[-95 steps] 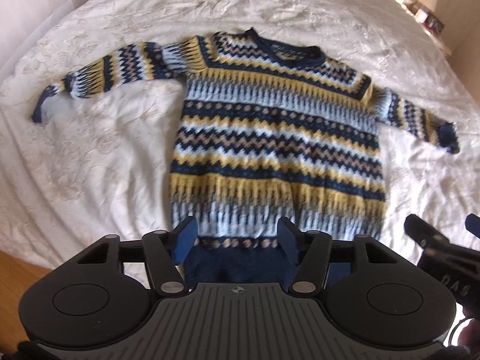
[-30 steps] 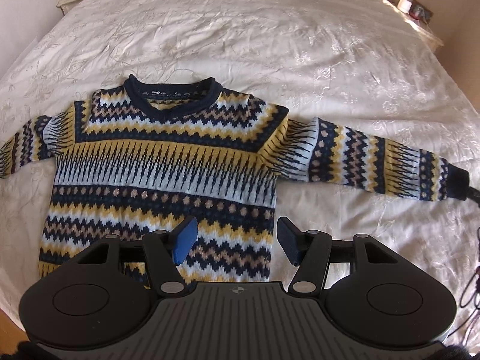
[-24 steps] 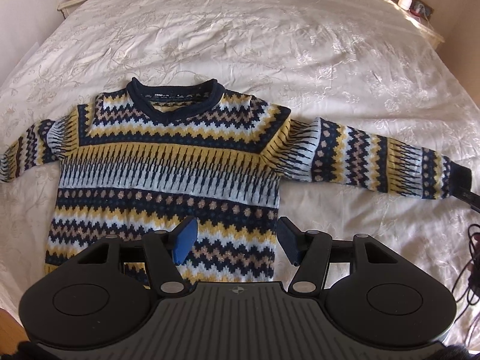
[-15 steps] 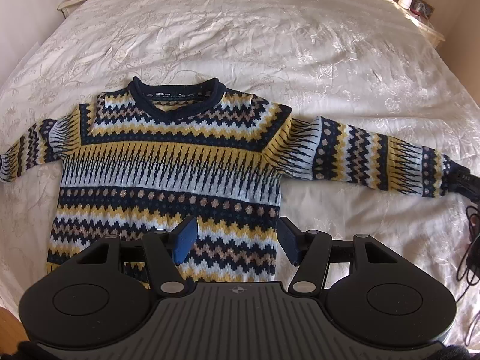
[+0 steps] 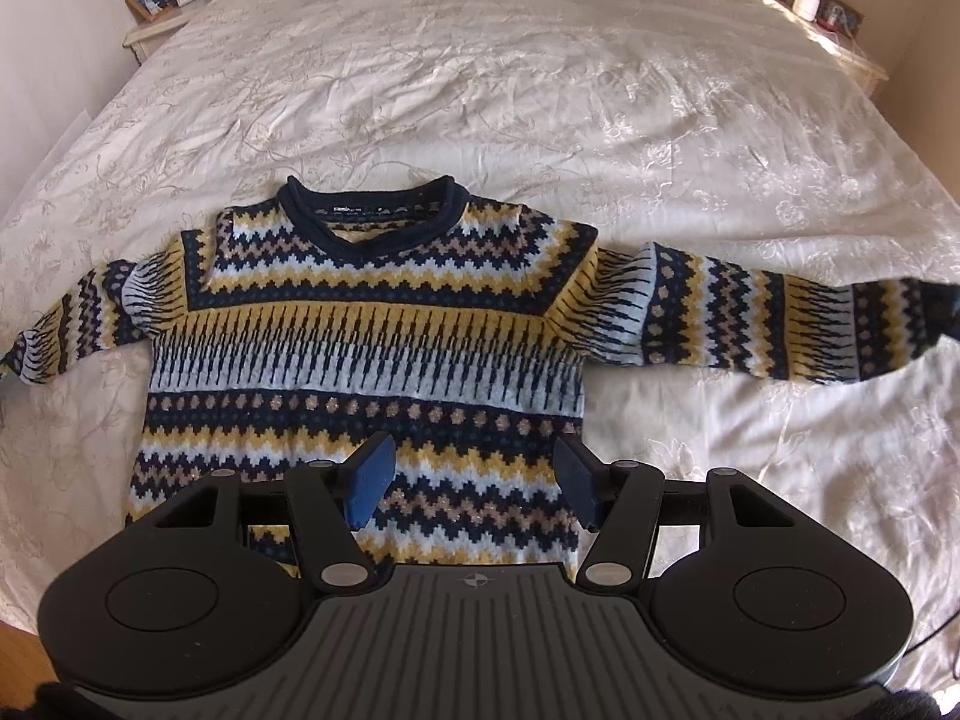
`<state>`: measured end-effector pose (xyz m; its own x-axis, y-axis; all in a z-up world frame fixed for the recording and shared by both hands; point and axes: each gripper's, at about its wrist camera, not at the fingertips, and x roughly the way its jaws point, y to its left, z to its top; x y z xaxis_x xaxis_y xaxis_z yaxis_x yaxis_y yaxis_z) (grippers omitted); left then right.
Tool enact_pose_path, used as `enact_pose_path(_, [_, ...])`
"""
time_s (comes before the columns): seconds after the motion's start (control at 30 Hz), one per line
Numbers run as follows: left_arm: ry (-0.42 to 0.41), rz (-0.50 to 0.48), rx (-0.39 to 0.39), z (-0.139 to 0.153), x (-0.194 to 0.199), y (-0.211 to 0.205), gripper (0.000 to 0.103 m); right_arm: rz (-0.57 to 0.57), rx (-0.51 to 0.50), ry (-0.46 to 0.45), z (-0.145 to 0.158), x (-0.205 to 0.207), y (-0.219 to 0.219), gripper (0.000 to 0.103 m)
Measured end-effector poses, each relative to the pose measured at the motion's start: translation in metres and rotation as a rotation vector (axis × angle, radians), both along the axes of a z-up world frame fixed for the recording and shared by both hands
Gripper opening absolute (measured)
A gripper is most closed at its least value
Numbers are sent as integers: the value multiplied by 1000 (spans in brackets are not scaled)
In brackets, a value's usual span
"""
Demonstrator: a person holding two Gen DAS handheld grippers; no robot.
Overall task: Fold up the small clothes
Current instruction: 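Lift the cuff with the right gripper and fold the sleeve across the sweater body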
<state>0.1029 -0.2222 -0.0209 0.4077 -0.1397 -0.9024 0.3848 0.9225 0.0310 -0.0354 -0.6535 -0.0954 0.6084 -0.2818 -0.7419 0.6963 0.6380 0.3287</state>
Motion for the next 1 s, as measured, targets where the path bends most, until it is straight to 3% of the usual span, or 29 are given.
enact_pose_path(0.3, [-3,22,-44,-1,11,47,57,123,-29,-47,62,59,73,24])
enact_pose_path(0.63, [0,25,-99,-11,56,146,57,306,-33,-118,113,177,245,24])
enact_pose_path(0.8, [-20,77,-72,-18,85,212,57,417,5,-97,95,253,347,24])
enact_pose_path(1.0, [-31,120,-10,-28,115,276,57,539,35,-3,35,321,449,24])
